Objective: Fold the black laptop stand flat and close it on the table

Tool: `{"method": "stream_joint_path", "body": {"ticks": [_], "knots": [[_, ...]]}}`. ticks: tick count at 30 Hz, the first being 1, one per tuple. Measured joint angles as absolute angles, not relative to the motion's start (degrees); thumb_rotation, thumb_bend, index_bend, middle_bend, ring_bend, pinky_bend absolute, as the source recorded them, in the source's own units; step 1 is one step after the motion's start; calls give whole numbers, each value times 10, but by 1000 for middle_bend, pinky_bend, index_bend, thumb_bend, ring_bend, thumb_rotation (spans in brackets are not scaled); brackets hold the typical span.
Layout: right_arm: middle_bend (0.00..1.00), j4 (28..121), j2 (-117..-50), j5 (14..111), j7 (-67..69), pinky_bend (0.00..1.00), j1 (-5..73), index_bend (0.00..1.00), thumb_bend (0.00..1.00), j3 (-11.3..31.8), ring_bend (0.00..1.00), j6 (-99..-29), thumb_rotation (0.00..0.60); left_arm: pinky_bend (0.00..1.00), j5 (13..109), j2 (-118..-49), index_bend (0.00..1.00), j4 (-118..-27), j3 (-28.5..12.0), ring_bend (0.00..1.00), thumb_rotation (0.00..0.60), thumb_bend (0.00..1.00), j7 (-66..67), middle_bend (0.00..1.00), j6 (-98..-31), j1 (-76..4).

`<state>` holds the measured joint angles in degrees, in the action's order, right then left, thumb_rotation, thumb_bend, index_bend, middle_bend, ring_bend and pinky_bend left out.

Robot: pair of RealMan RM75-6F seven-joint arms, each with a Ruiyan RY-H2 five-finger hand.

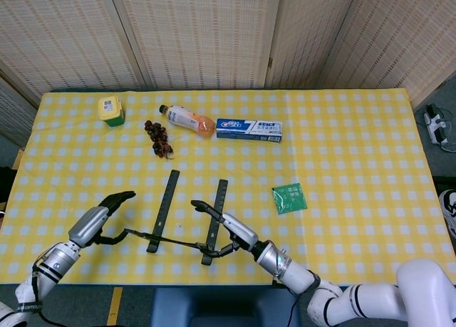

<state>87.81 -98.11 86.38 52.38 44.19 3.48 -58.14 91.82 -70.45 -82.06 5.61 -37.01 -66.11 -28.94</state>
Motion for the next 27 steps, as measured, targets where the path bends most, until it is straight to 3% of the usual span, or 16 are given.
{"method": "stream_joint_path", "body": {"ticks": [12, 21, 27], "knots": [[33, 860, -994, 788, 472, 0, 425, 0, 332, 93, 54, -579, 600, 6, 914, -681, 93, -836, 33, 0, 600, 434, -353, 81, -671, -289], [14, 859, -939, 768, 480, 0, 385, 0, 332, 120, 53, -608, 600, 2, 909, -674, 93, -838, 24, 0, 600, 434, -352, 81, -656, -298], [25, 866, -898, 804, 463, 0, 364, 0, 333, 122, 62, -653, 600, 1, 904, -674, 102, -832, 14, 0, 600, 434, -333, 81, -634, -313]]}}
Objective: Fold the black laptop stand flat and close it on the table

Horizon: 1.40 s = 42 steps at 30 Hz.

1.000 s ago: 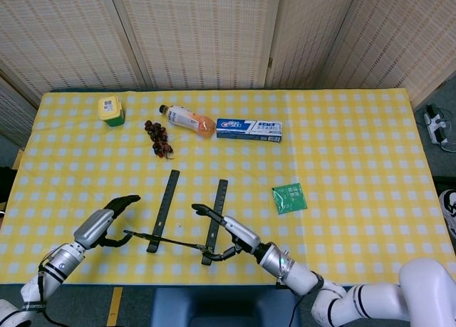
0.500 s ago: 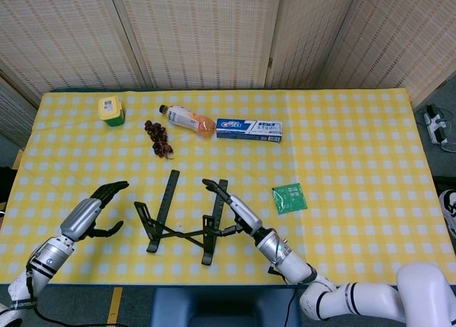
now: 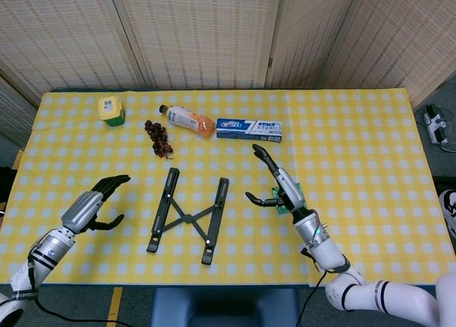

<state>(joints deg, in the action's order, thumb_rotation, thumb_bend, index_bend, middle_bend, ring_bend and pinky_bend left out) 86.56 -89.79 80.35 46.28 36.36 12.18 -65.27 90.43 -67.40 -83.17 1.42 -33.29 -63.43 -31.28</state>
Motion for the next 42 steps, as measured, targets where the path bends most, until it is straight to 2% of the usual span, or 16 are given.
{"method": "stream_joint_path", "body": {"ticks": [5, 8, 10, 15, 21, 25, 31, 42], "knots": [[109, 879, -870, 872, 381, 0, 361, 8, 332, 102, 140, -674, 600, 1, 894, -687, 115, -816, -2, 0, 600, 430, -271, 81, -609, -335], [230, 891, -854, 909, 308, 34, 362, 101, 333, 88, 243, -681, 600, 2, 885, -705, 126, -797, -15, 0, 600, 343, -215, 81, -591, -352], [296, 901, -844, 929, 251, 105, 364, 165, 332, 78, 313, -681, 600, 2, 877, -727, 126, -775, -25, 0, 600, 295, -175, 81, -571, -371], [497, 929, -831, 956, 127, 367, 368, 371, 332, 58, 507, -671, 600, 2, 871, -786, 70, -702, -41, 0, 600, 238, -116, 56, -539, -410], [651, 944, -836, 953, 12, 606, 375, 515, 310, 48, 678, -641, 600, 0, 870, -868, 7, -594, -52, 0, 600, 210, -55, 0, -532, -439], [688, 942, -848, 941, -55, 675, 381, 537, 308, 46, 707, -619, 600, 0, 872, -916, 0, -527, -52, 0, 600, 195, -38, 0, -529, -453], [707, 923, -877, 922, -103, 689, 390, 536, 307, 44, 721, -597, 600, 0, 871, -971, 0, -449, -46, 0, 600, 192, -17, 0, -514, -470], [743, 865, -915, 918, -131, 728, 396, 541, 288, 37, 751, -589, 600, 0, 857, -1015, 0, -399, -39, 0, 600, 192, -31, 0, -493, -475]]}}
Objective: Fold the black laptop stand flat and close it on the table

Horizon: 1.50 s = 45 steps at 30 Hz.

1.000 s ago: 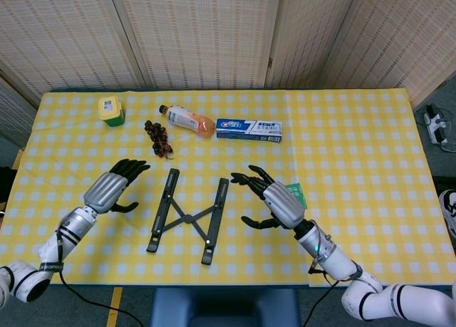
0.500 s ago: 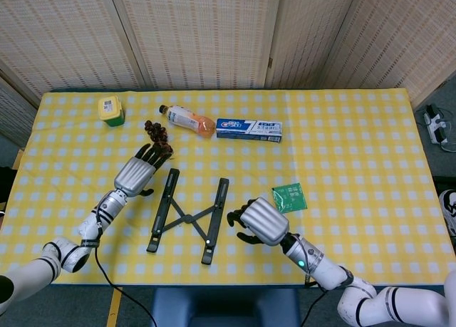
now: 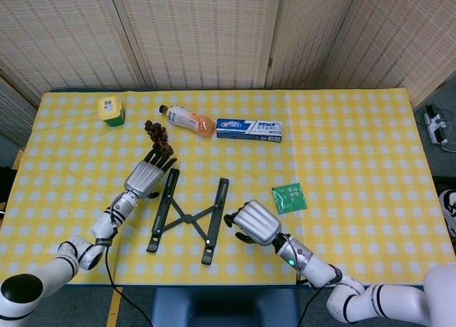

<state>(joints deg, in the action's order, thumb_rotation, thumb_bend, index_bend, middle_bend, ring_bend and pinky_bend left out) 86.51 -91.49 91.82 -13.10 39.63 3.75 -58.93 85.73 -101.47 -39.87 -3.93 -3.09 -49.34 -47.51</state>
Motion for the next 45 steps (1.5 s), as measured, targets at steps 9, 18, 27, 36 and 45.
{"method": "stream_joint_path", "body": {"ticks": [9, 18, 27, 36, 45], "knots": [[772, 784, -968, 915, -174, 773, 400, 561, 227, 26, 775, -581, 600, 0, 855, -1016, 0, -416, -36, 0, 600, 192, -50, 0, -501, -472], [772, 702, -1022, 938, -174, 773, 411, 561, 228, 18, 775, -591, 600, 0, 848, -1006, 0, -454, -38, 0, 600, 192, -54, 0, -502, -469], [772, 651, -1052, 954, -163, 773, 422, 561, 228, 13, 777, -599, 600, 0, 839, -993, 0, -493, -41, 0, 600, 192, -59, 0, -498, -467], [772, 616, -1073, 963, -167, 773, 428, 561, 227, 7, 775, -603, 600, 0, 833, -990, 0, -506, -42, 0, 600, 191, -55, 0, -494, -468], [772, 581, -1099, 967, -167, 773, 433, 561, 228, 7, 776, -608, 600, 0, 830, -988, 0, -514, -41, 0, 600, 192, -58, 0, -493, -467]]}}
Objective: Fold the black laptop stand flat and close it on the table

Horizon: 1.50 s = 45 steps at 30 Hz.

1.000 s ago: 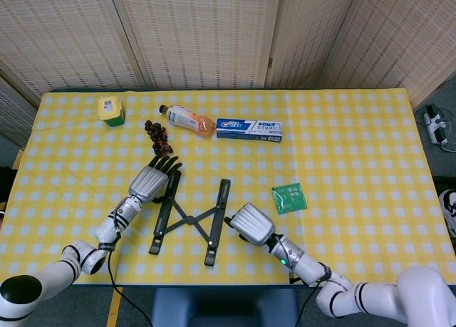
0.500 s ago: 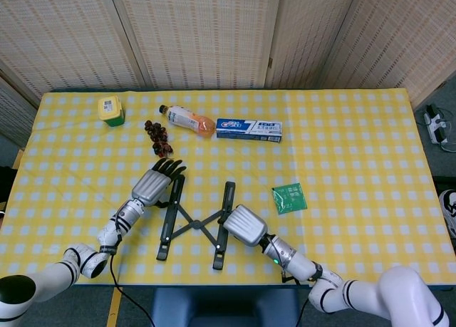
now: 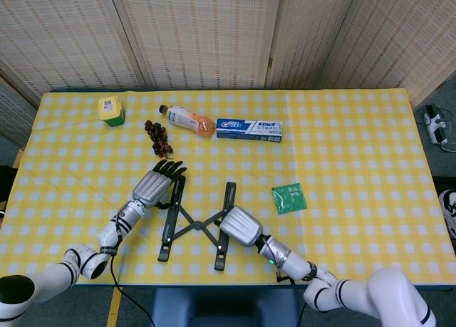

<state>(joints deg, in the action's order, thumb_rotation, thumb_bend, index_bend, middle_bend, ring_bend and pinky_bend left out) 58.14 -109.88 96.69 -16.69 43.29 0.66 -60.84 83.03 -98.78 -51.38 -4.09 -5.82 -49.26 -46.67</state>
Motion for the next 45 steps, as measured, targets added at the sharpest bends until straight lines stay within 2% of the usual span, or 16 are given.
{"method": "stream_joint_path", "body": {"ticks": [23, 39, 43, 45], "knots": [[773, 518, -1168, 970, -168, 773, 449, 561, 228, 22, 776, -633, 600, 0, 830, -987, 0, -542, -44, 0, 600, 192, -70, 0, -494, -472], [770, 506, -1187, 968, -172, 773, 466, 549, 227, 31, 774, -634, 600, 0, 821, -985, 0, -585, -53, 0, 600, 192, -40, 0, -490, -482], [674, 526, -1172, 967, -169, 761, 466, 441, 228, 28, 709, -630, 600, 0, 812, -976, 0, -591, -57, 0, 600, 192, -34, 0, -492, -477], [580, 543, -1160, 967, -169, 700, 467, 379, 227, 27, 635, -627, 600, 0, 808, -969, 0, -597, -58, 0, 600, 192, -34, 0, -494, -473]]}}
